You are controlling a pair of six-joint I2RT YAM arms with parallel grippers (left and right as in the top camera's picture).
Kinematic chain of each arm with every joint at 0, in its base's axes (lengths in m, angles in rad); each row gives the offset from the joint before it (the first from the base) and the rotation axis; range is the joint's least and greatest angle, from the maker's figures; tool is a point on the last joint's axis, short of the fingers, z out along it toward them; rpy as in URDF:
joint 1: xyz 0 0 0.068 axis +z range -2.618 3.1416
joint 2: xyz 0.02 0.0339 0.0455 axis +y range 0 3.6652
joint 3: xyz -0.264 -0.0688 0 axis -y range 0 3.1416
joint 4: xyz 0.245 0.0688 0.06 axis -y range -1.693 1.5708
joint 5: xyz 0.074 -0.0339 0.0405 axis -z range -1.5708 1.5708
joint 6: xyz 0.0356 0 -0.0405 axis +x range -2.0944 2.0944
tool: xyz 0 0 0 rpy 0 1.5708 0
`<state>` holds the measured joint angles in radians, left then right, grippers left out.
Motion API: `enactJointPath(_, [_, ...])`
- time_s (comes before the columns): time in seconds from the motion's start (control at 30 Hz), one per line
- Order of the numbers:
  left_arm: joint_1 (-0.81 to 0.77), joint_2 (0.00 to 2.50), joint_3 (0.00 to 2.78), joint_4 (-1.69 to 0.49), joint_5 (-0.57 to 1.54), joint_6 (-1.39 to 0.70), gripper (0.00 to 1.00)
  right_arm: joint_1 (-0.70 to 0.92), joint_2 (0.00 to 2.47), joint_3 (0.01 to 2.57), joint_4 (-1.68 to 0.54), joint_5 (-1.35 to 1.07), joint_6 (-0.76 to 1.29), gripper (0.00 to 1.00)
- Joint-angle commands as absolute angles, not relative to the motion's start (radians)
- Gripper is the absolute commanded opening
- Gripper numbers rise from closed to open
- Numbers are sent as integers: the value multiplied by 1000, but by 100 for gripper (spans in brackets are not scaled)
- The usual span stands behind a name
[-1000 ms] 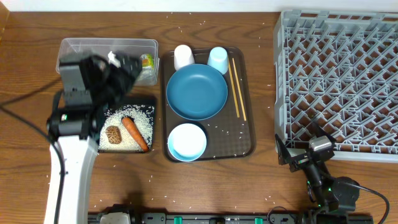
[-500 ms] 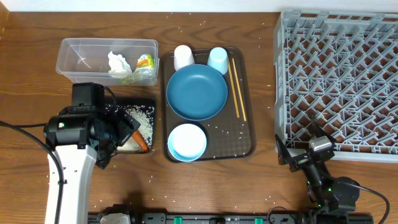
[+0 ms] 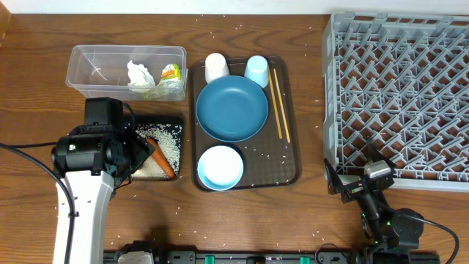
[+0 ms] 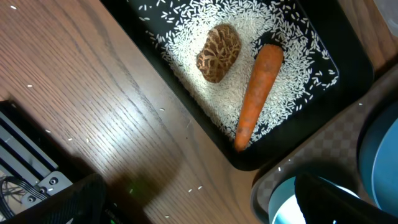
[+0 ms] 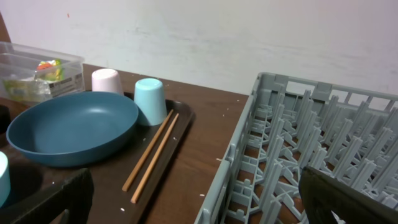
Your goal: Sort waste into correct bins and load items into the dishwasher rack
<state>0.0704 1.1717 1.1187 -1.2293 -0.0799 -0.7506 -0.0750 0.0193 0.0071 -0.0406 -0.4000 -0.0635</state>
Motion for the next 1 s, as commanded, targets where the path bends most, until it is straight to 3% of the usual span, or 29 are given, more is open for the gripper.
enactJointPath(0.0, [74,1177,1118,-1234,-106,-733,98,-98,18,6,-45,-396,-76,99])
enactJointPath(0.37, [74,1177,1118,-1234,-105,-733,98,-98,18,6,-20,-402,-75,99])
enactJointPath(0.47, [74,1177,1118,-1234,-105,-733,98,-98,18,6,39,-509,-46,99])
enactJointPath(0.53, [74,1177,1118,-1234,-105,-733,98,-98,18,6,83,-677,52,99])
enactJointPath(0.67, [74,1177,1118,-1234,-105,-733,98,-97,18,6,160,-1190,451,99])
enactJointPath(0.97, [74,1177,1118,-1234,-106,-733,98,-98,18,6,345,-1073,917,99])
